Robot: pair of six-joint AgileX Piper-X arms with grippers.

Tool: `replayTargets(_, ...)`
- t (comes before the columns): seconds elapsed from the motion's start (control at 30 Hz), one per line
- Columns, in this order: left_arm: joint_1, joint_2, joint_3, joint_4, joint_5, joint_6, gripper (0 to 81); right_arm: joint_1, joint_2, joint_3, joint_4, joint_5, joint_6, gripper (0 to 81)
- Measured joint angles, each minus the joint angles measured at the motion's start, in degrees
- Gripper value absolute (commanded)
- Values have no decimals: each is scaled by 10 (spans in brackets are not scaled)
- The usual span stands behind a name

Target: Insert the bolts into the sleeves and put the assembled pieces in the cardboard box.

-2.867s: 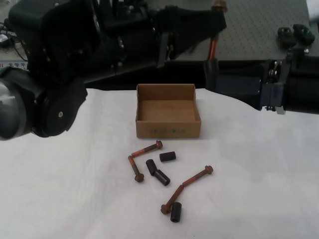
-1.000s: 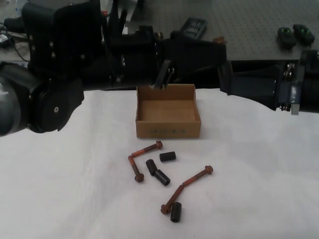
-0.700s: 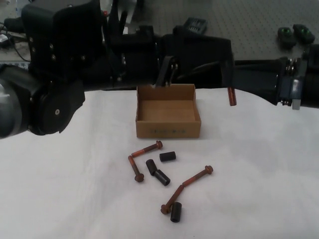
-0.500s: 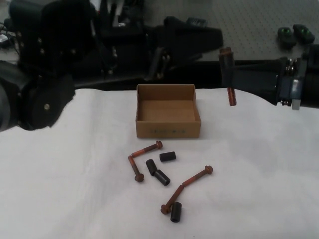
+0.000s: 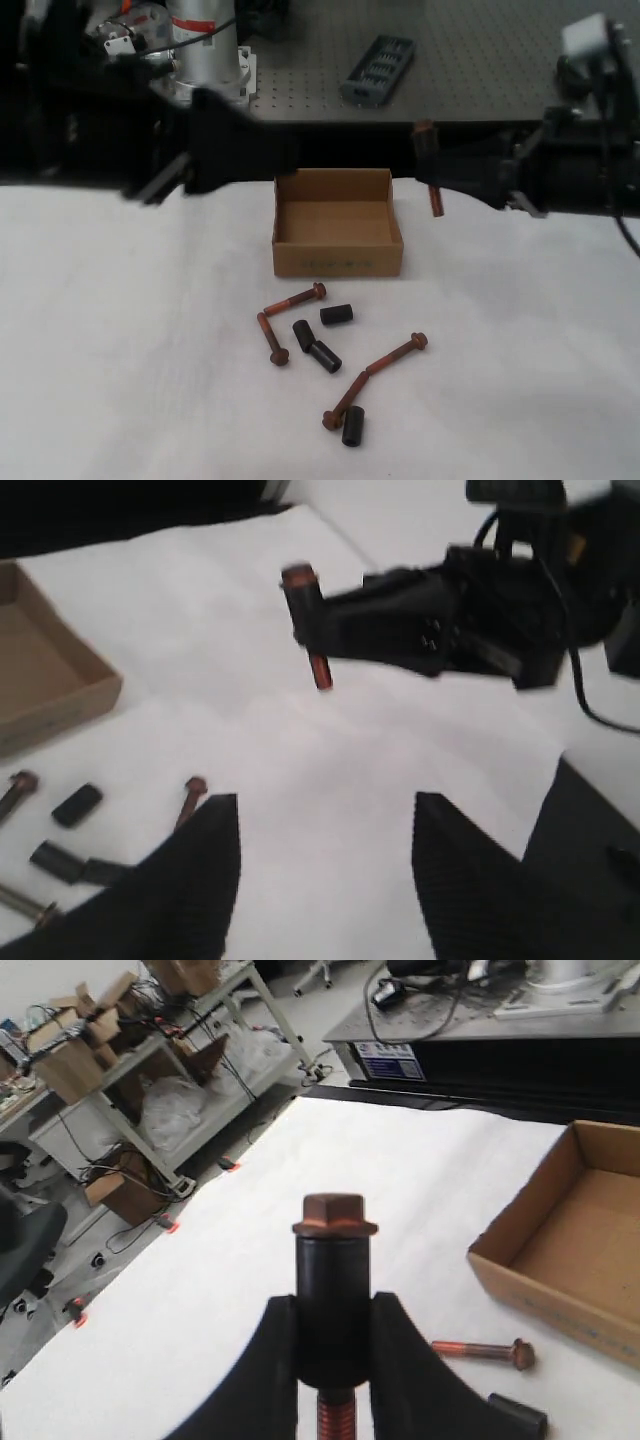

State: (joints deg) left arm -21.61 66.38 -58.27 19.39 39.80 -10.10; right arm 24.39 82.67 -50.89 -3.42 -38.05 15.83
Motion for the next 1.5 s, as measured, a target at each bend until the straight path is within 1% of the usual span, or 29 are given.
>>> replayTargets(0.03,1,-13,0,6,-3,0,384,0,45,-36,0,6,0,25)
replayTargets(0.1,1,-40,0,58,-39,20,384,0,95,-81,1,24,0,25)
replayTargets(0.13,1,-50,0,81,-42,21,384,0,121,-104,1,27,0,25)
replayTargets(0.17,1,-60,0,98,-50,24,384,0,121,-104,1,26,0,25)
replayTargets(0.2,1,-69,0,115,-62,27,384,0,147,-128,1,28,0,25)
replayTargets(0.23,1,-78,0,129,-70,27,384,0,173,-155,6,29,0,25)
replayTargets(0.27,1,-85,0,138,-76,30,384,0,220,-203,19,31,0,25)
replayTargets(0.33,1,-97,0,152,-82,36,384,0,285,-277,51,35,1,25)
replayTargets(0.5,1,-109,0,162,-84,39,384,0,387,-388,108,45,2,25)
replayTargets(0.7,1,-108,0,167,-86,39,384,15,485,-472,171,67,1,25)
replayTargets(0.87,1,-108,0,168,-88,39,384,20,503,-481,173,70,0,25)
replayTargets(0.97,1,-108,0,168,-89,44,384,22,506,-481,177,70,-8,10)
replayTargets(1.07,1,-108,0,168,-101,65,384,22,506,-484,179,72,-26,134)
replayTargets(1.13,1,-108,0,168,-108,69,384,22,506,-484,181,80,-31,248)
replayTargets(1.17,1,-108,0,168,-112,70,384,22,506,-484,183,84,-31,290)
replayTargets(1.2,1,-108,0,168,-115,70,384,22,506,-484,185,86,-31,309)
replayTargets(1.33,1,-108,0,168,-118,71,384,22,506,-485,195,89,-32,304)
replayTargets(1.5,1,-108,0,168,-117,71,384,22,498,-485,214,63,-36,304)
